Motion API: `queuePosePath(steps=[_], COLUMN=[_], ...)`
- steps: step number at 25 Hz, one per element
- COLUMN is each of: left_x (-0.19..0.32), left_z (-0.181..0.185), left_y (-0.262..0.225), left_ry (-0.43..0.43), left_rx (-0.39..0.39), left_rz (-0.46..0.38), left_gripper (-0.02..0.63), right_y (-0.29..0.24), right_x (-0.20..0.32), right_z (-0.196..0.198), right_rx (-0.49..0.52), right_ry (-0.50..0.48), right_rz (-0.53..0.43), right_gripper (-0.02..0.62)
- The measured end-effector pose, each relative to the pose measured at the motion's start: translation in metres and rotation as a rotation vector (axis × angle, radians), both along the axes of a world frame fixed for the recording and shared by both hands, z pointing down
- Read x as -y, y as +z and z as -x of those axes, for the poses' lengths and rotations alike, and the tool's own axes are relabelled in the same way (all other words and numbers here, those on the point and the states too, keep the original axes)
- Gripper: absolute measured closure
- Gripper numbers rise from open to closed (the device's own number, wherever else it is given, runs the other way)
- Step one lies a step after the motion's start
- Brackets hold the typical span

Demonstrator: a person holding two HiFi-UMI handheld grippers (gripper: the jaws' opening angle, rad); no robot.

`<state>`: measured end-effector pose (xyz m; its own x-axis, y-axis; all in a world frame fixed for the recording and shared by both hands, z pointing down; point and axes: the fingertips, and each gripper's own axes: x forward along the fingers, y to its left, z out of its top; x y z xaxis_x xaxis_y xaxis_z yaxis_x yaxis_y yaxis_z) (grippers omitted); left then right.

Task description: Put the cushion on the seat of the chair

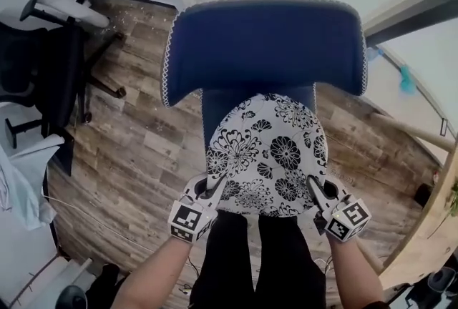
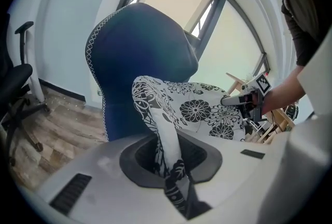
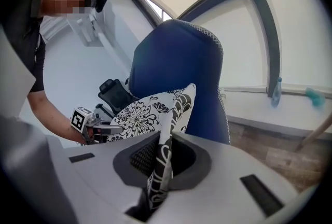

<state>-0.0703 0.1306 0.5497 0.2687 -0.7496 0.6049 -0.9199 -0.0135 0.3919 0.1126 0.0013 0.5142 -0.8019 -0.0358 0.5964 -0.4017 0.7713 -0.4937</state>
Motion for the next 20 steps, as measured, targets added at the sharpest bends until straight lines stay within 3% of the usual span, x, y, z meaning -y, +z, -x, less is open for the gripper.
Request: queuePosePath(steps=[9, 20], left_x=[0.005, 0.005], left_z=[-0.006, 0.012], left_y=[0.022, 0.068], left_ry=[0.018, -0.027], left_rx=[0.006, 0.027], left_rz=[0.028, 0.094], left_gripper=[0.568, 0.568], right_y=[0.024, 0.048], right_x=[0.010, 0.019], right_z=[-0.003, -0.019], right_rx=[-0.035, -0.044], right_ry=[0.017, -0.006], right_rz=[0.023, 0.034], right_gripper=[0.558, 0.558])
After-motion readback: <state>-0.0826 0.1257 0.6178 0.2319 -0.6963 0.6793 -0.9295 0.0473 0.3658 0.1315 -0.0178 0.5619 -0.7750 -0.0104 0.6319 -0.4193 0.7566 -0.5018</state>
